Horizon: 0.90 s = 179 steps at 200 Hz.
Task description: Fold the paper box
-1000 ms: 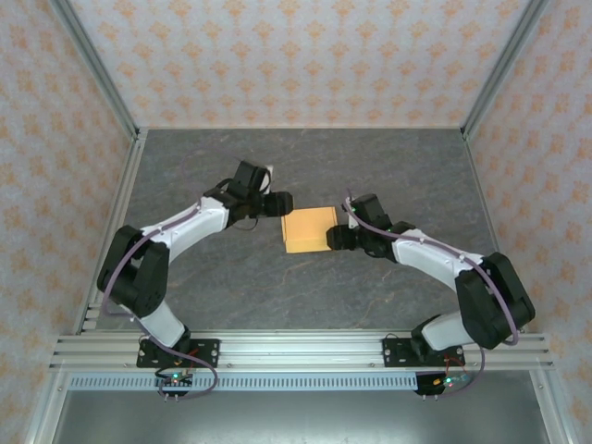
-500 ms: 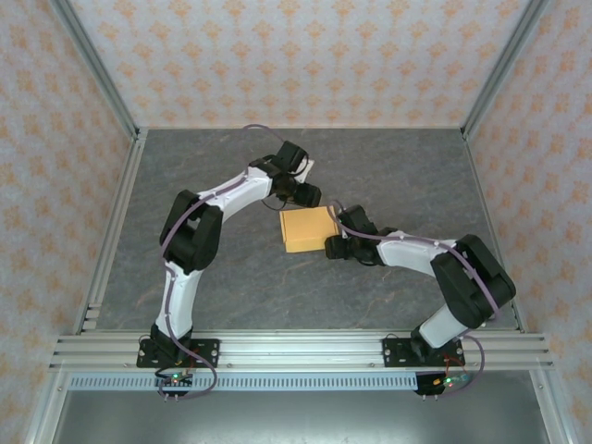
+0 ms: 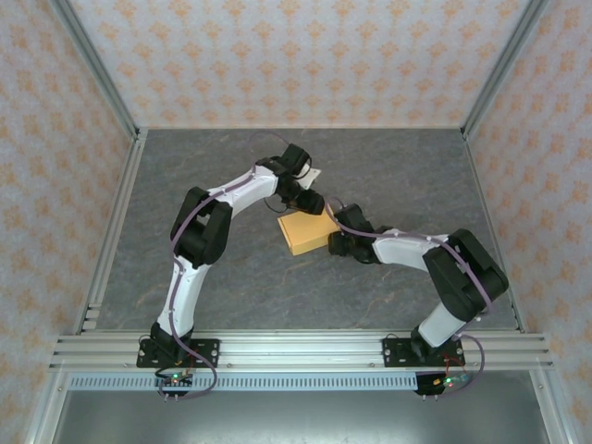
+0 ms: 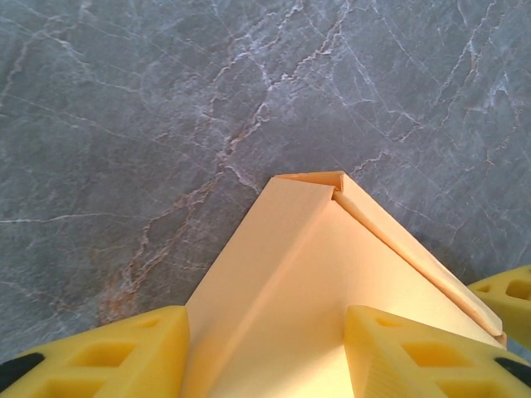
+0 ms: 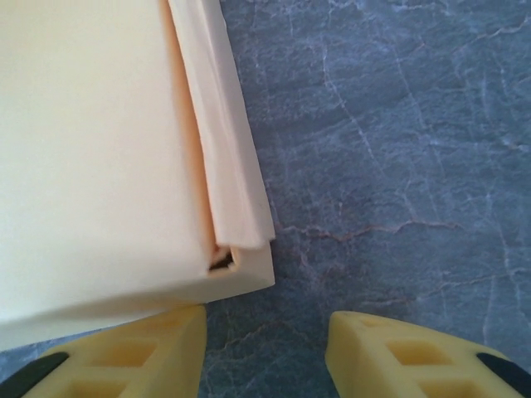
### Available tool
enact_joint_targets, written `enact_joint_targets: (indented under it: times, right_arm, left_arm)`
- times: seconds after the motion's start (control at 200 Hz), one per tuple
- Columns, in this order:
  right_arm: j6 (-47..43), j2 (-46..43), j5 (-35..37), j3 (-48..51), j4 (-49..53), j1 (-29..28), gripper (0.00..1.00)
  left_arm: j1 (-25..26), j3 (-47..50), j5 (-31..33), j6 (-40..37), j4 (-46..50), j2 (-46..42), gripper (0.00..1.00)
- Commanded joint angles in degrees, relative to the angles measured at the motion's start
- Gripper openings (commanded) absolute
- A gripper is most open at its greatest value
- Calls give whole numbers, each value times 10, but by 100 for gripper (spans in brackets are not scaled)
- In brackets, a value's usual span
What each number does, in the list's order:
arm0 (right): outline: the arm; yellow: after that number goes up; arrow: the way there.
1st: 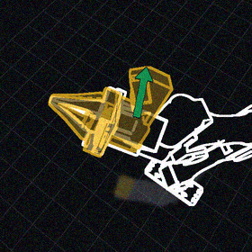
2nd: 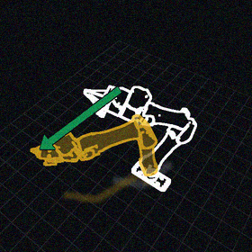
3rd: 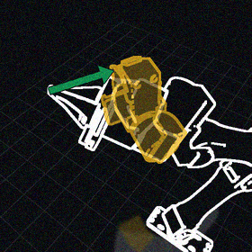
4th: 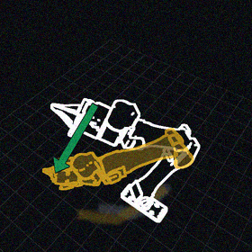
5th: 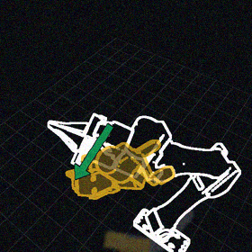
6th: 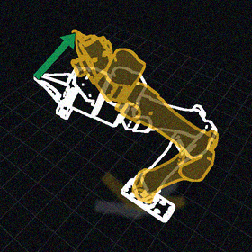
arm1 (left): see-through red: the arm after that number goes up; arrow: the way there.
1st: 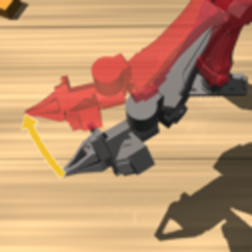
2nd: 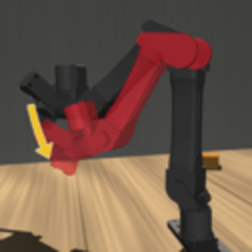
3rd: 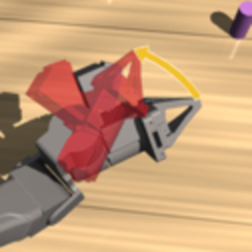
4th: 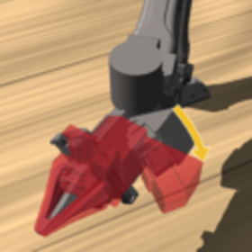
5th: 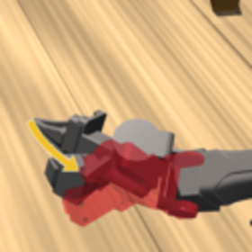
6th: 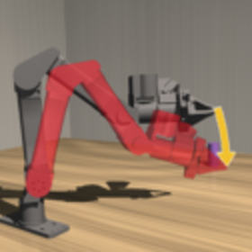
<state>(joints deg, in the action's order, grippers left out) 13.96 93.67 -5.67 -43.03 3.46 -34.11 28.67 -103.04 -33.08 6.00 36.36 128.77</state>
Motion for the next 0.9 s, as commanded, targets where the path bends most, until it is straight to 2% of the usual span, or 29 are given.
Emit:
enact_joint_targets:
  times: [0.0,0.23,0.385,0.54,0.891]
  right_arm:
    - [2,68,-33,-25,-136,-9,42]
    - [8,100,-50,-25,-188,-13,40]
    - [-3,74,-19,16,-203,-12,41]
    - [-22,29,-7,30,-148,-12,42]
    - [-37,-59,-7,44,-26,-11,50]
  left_arm:
    - [17,-3,-29,-10,22,29,49]
    - [22,-21,-26,-8,26,46,47]
    - [16,-30,43,-6,36,36,52]
    - [7,-33,100,0,31,16,61]
    - [-11,-72,152,3,42,-20,72]
